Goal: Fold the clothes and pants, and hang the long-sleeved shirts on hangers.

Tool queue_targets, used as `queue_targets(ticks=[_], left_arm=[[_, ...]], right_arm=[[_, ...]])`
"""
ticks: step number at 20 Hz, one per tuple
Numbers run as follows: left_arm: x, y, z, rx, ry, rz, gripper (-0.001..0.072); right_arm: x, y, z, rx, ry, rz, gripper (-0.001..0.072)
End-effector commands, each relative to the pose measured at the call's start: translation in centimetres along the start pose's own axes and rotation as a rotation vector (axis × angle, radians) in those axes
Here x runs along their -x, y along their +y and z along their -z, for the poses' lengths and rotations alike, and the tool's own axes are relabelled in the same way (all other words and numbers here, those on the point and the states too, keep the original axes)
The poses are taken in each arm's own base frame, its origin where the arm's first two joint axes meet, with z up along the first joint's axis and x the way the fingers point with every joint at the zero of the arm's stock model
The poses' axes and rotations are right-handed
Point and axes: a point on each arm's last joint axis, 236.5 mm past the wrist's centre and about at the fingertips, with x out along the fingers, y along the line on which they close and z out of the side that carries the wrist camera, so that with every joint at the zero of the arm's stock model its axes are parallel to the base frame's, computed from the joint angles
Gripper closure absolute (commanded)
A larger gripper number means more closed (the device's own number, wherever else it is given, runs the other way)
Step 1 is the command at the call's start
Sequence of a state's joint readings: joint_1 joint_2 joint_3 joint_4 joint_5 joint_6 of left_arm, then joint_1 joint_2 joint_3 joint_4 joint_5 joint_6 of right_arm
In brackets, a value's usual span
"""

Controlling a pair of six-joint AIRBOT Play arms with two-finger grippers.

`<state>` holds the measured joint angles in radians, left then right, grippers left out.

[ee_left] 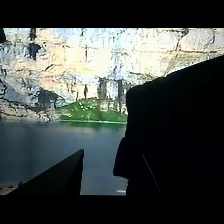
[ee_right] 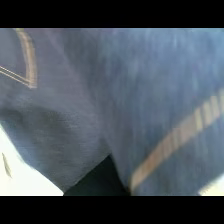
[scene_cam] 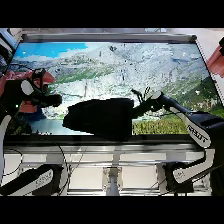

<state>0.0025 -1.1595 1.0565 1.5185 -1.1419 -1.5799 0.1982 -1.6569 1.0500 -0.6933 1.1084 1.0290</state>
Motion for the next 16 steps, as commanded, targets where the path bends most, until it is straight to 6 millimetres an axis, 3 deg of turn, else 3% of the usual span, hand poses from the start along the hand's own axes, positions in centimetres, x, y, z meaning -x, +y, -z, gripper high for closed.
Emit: queue_targets(ticks=[1,3,5,7,9,12,16], left_arm=[[0.0,0.0,0.0,-0.001,0.0,0.0,0.0298],[0.0,0.0,0.0,-0.001,0.0,0.0,0.0298],[0.0,0.0,0.0,-0.001,0.0,0.0,0.0298],[0.0,0.0,0.0,-0.001,0.0,0.0,0.0298],[0.0,0.0,0.0,-0.001,0.0,0.0,0.0298],[0.0,0.0,0.0,-0.001,0.0,0.0,0.0298],[0.0,0.0,0.0,-0.001,0.0,0.0,0.0298]], right_arm=[[6.1,-2.5,-3.5,0.026,-0.041,0.144,0.07],[13.9,-8.1,-4.6,-0.038,-0.065,0.362,0.0699],[23.3,-13.9,-3.8,-0.184,-0.122,0.547,0.0699],[31.1,-18.9,-1.4,-0.358,-0.215,0.655,0.07],[37.1,-23.3,2.2,-0.549,-0.327,0.71,0.07],[42.5,-28.2,8.6,-0.754,-0.437,0.73,0.07],[45.8,-31.0,14.7,-0.909,-0.51,0.736,0.0686]])
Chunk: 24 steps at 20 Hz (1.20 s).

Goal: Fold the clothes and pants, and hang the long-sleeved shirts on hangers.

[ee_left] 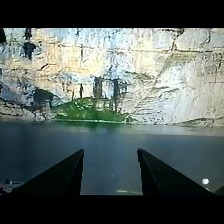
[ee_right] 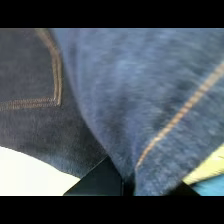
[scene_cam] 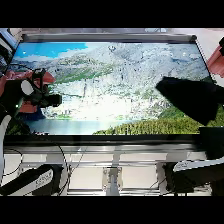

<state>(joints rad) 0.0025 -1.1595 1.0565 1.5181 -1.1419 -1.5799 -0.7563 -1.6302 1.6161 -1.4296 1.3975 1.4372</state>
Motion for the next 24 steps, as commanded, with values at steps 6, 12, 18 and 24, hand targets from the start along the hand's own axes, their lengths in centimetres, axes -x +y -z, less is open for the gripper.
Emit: queue_targets(ticks=[6,12,18,24], left_arm=[[0.0,0.0,0.0,-0.001,0.0,0.0,0.0298],[0.0,0.0,0.0,-0.001,0.0,0.0,0.0298],[0.0,0.0,0.0,-0.001,0.0,0.0,0.0298],[0.0,0.0,0.0,-0.001,0.0,0.0,0.0298]], right_arm=[[2.4,-10.3,1.9,-0.248,-0.021,0.074,0.0225],[7.0,-0.2,-0.4,-0.127,-0.148,-0.164,0.0305],[8.0,20.9,6.1,0.396,0.001,-0.361,0.0699],[5.1,37.3,18.1,0.887,0.013,-0.305,0.0699]])
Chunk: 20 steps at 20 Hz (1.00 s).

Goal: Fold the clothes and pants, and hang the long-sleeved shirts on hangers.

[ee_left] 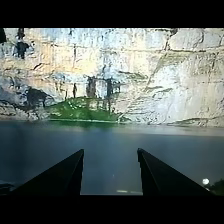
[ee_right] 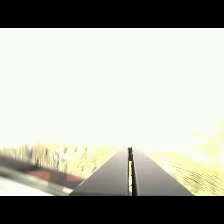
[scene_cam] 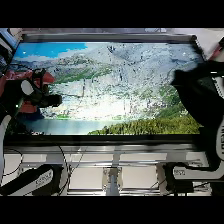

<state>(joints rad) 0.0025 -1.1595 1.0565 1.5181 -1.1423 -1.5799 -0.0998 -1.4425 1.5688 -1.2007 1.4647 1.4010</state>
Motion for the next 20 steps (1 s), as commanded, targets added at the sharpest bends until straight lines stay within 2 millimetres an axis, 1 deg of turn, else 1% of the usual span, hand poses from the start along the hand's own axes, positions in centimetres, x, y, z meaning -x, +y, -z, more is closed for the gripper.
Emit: queue_targets(ticks=[1,3,4,7,9,12,15,17,20], left_arm=[[0.0,0.0,0.0,-0.001,0.0,0.0,0.0298],[0.0,0.0,0.0,-0.001,0.0,0.0,0.0298],[0.0,0.0,0.0,-0.001,0.0,0.0,0.0298],[0.0,0.0,0.0,-0.001,0.0,0.0,0.0298],[0.0,0.0,0.0,-0.001,0.0,0.0,0.0298],[0.0,0.0,0.0,-0.001,0.0,0.0,0.0298],[0.0,0.0,0.0,-0.001,0.0,0.0,0.0298],[0.0,0.0,0.0,-0.001,0.0,0.0,0.0298],[0.0,0.0,0.0,-0.001,0.0,0.0,0.0298]], right_arm=[[-4.8,8.6,1.3,0.283,0.033,0.119,0.0699],[-6.7,9.7,2.8,0.358,0.055,0.231,0.0699],[-7.6,10.3,3.9,0.386,0.079,0.25,0.0699],[-9.9,11.9,7.8,0.425,0.123,0.24,0.07],[-10.7,12.7,10.3,0.443,0.102,0.22,0.07],[-10.5,14.1,13.6,0.477,0.037,0.173,0.07],[-9.8,14.5,15.9,0.479,0.033,0.148,0.0699],[-9.6,14.9,16.8,0.48,0.051,0.133,0.0699],[-9.7,15.3,17.1,0.473,0.06,0.118,0.0699]])
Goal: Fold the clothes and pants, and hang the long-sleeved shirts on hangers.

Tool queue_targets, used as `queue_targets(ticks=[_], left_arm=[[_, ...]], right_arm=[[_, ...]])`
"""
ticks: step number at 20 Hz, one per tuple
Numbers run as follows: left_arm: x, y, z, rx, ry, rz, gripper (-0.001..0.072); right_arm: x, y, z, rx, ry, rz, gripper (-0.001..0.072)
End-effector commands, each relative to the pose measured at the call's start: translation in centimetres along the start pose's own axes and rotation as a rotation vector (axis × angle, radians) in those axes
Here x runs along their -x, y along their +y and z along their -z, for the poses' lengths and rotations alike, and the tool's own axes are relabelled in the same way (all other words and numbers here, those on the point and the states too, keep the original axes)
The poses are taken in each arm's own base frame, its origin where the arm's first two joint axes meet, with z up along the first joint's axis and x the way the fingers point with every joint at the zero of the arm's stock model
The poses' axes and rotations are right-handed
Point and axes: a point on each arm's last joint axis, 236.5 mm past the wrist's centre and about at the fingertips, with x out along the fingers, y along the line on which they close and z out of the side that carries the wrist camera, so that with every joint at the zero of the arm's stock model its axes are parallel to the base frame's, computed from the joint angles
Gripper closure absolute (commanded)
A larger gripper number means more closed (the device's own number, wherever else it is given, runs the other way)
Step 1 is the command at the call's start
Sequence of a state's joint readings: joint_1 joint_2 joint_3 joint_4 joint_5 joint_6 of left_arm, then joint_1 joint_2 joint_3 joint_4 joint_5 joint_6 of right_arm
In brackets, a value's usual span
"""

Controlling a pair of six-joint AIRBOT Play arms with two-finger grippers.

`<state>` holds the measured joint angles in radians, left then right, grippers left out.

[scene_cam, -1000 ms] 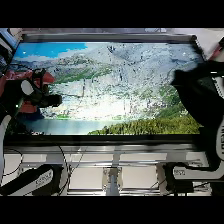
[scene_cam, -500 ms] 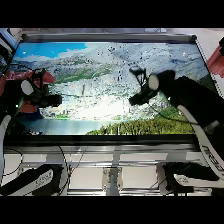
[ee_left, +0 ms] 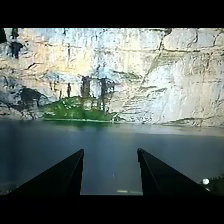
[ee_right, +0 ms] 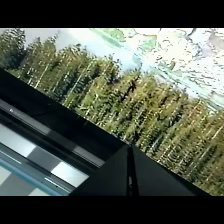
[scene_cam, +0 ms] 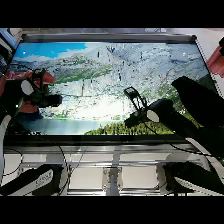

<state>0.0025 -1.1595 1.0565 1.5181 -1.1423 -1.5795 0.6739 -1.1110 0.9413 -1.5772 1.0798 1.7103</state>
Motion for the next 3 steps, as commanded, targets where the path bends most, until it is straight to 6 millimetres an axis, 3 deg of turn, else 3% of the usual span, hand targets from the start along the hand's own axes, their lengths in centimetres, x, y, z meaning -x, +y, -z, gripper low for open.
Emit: queue_targets(ticks=[1,3], left_arm=[[-0.02,-0.01,-0.01,0.0,0.0,0.0,0.0298],[-0.02,-0.01,-0.01,0.0,0.0,0.0,0.0298]], right_arm=[[0.08,0.9,0.51,-0.008,-0.001,-0.025,0.0699],[0.08,1.06,0.54,-0.012,0.0,-0.032,0.0699]])
